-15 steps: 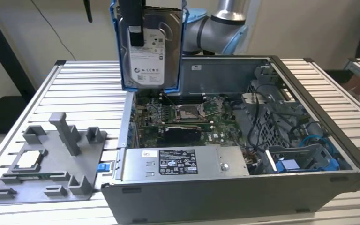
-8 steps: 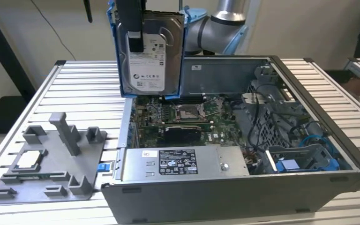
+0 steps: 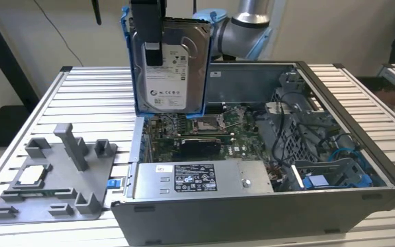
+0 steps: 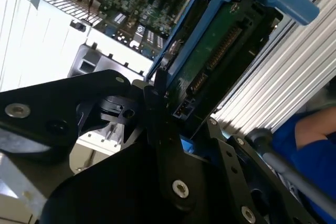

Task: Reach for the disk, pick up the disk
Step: 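Pick up the disk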

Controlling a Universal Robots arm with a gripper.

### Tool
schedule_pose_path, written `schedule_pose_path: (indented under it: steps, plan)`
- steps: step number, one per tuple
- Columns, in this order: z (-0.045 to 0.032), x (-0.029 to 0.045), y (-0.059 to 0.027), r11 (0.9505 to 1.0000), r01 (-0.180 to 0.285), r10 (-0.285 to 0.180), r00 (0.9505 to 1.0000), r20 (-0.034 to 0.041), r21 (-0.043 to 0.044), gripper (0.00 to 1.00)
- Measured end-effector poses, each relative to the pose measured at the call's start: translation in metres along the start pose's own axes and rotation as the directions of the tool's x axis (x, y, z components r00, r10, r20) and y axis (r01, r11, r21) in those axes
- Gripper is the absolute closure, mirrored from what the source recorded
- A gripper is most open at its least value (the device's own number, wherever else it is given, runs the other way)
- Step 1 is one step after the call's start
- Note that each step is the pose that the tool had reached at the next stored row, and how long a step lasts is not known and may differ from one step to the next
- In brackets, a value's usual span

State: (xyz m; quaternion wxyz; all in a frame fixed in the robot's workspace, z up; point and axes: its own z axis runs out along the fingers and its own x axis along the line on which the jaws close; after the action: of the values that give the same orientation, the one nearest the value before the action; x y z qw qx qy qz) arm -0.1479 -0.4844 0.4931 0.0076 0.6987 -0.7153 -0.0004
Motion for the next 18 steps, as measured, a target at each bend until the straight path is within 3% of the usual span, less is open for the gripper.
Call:
schedule_pose_path:
  steps: [9, 14, 18]
  plan:
    - [0.0001, 0.0218, -0.0122, 0.9999, 0.000, 0.000, 1.0000, 0.0003, 0.0103, 1.00]
    - [0.0005, 0.0297, -0.0208, 0.9998, 0.000, 0.000, 1.0000, 0.0008, 0.0190, 1.00]
    - [0.0006, 0.0332, -0.0339, 0.9998, 0.000, 0.000, 1.0000, 0.0004, 0.0203, 1.00]
